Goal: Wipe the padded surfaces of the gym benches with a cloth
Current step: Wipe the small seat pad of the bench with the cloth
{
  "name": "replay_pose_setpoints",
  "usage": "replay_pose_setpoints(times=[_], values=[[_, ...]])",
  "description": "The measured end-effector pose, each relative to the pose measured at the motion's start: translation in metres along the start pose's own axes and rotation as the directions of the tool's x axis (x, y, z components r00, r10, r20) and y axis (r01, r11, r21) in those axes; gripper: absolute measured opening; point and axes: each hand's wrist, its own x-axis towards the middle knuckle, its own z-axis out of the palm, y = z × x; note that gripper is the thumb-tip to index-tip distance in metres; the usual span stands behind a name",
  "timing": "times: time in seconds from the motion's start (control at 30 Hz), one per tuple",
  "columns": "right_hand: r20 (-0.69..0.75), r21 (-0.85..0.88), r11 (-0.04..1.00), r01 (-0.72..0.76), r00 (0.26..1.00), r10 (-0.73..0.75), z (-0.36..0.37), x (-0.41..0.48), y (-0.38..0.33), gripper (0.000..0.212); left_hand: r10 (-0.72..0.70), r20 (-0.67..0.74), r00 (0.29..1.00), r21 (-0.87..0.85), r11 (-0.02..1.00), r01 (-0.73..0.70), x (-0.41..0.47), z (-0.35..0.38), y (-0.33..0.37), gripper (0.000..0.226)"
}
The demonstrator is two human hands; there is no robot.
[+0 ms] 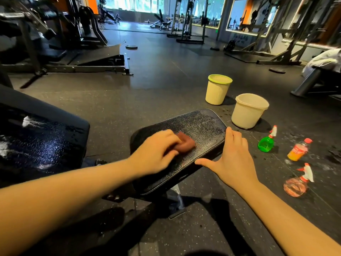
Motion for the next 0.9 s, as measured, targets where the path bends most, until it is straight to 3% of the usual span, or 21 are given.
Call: replay_pose_setpoints(times=[0.07,0.13,0.2,0.3,0.37,0.43,0.53,0.57,0.77,0.9], values=[[0.007,0.003,1.0,0.001,1.0,-0.001,-0.001,-0.001,0.0,0.144,-0.278,-0.114,0.954,0.011,0.96,0.281,0.013,-0.006,-0.035,0.018],[0.009,0.007,1.0,0.0,1.0,0.0,-0.001,-0.002,-0.001,0.143,-0.529,-0.167,0.832,-0.033,0.846,0.532,0.022,-0.009,-0.052,0.017],[-0.001,0.009,1.0,-0.004,1.0,0.004,0.0,-0.001,-0.001,0.143,-0.465,-0.157,0.871,-0.026,0.884,0.467,0.032,-0.002,-0.034,0.02],[-0.007,0.016,1.0,-0.007,1.0,0.007,0.002,-0.001,0.001,0.143,-0.137,-0.091,0.986,-0.116,0.985,0.127,0.041,0.01,0.027,0.022],[-0.01,0.028,1.0,-0.004,1.0,0.004,0.003,-0.001,0.002,0.143,-0.014,-0.062,0.998,-0.056,0.998,0.011,0.047,0.014,0.036,0.022],[-0.015,0.039,0.999,0.004,1.0,-0.003,0.004,-0.002,0.002,0.142,-0.068,-0.113,0.991,0.039,0.997,0.072,0.059,0.013,0.006,0.022],[-0.01,0.052,0.999,0.002,1.0,-0.001,0.005,-0.001,0.002,0.143,-0.401,-0.224,0.888,0.024,0.909,0.416,0.073,0.006,-0.038,0.023],[-0.007,0.053,0.999,0.002,1.0,-0.002,0.005,-0.001,0.002,0.143,-0.432,-0.236,0.87,-0.003,0.896,0.444,0.078,0.008,-0.039,0.023],[-0.008,0.119,0.993,0.001,1.0,0.0,0.007,0.002,0.006,0.141,-0.179,-0.171,0.969,-0.113,0.98,0.162,0.115,0.025,0.027,0.024],[-0.023,0.354,0.935,-0.014,0.999,0.024,0.005,0.006,0.018,0.118,-0.066,-0.111,0.992,-0.163,0.985,0.047,0.112,0.023,0.033,0.026]])
